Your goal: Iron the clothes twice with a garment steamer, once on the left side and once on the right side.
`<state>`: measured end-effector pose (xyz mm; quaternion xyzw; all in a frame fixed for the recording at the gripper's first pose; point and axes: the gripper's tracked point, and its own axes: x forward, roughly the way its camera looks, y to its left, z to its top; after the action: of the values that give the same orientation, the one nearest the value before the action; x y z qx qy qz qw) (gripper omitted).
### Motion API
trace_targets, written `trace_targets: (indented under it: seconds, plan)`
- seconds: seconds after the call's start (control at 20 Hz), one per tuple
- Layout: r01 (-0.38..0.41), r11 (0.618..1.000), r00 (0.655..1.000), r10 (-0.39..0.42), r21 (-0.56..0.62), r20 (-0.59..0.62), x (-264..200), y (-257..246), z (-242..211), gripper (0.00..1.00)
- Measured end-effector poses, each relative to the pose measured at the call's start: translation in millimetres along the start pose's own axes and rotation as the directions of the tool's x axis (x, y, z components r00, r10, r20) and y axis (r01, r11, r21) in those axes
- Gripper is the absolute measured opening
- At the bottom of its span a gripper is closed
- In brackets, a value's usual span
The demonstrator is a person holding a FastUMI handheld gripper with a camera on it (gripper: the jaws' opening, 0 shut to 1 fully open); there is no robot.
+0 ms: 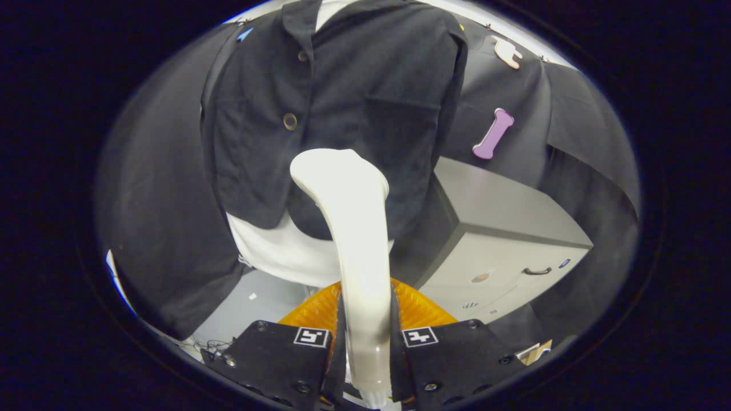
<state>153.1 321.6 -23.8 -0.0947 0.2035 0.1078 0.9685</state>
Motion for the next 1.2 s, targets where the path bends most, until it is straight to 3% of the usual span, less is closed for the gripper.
trace_targets:
  seconds: [0.25, 0.6, 0.8, 1.05, 1.2]
  plan:
    - [-0.030, 1.000, 0.992, 0.031, -0.006, 0.126, -43.6, 14.2, 64.4, 0.34]
    - [-0.056, 0.998, 0.949, 0.057, -0.015, 0.310, -82.0, 55.1, 176.9, 0.34]
    - [-0.056, 0.998, 0.902, 0.066, -0.036, 0.426, -93.4, 79.5, 246.8, 0.34]
    - [-0.013, 0.999, 0.807, 0.036, -0.045, 0.589, -111.7, 111.3, 322.7, 0.33]
    - [0.019, 0.997, 0.789, 0.027, -0.069, 0.614, -103.9, 129.0, 359.3, 0.34]
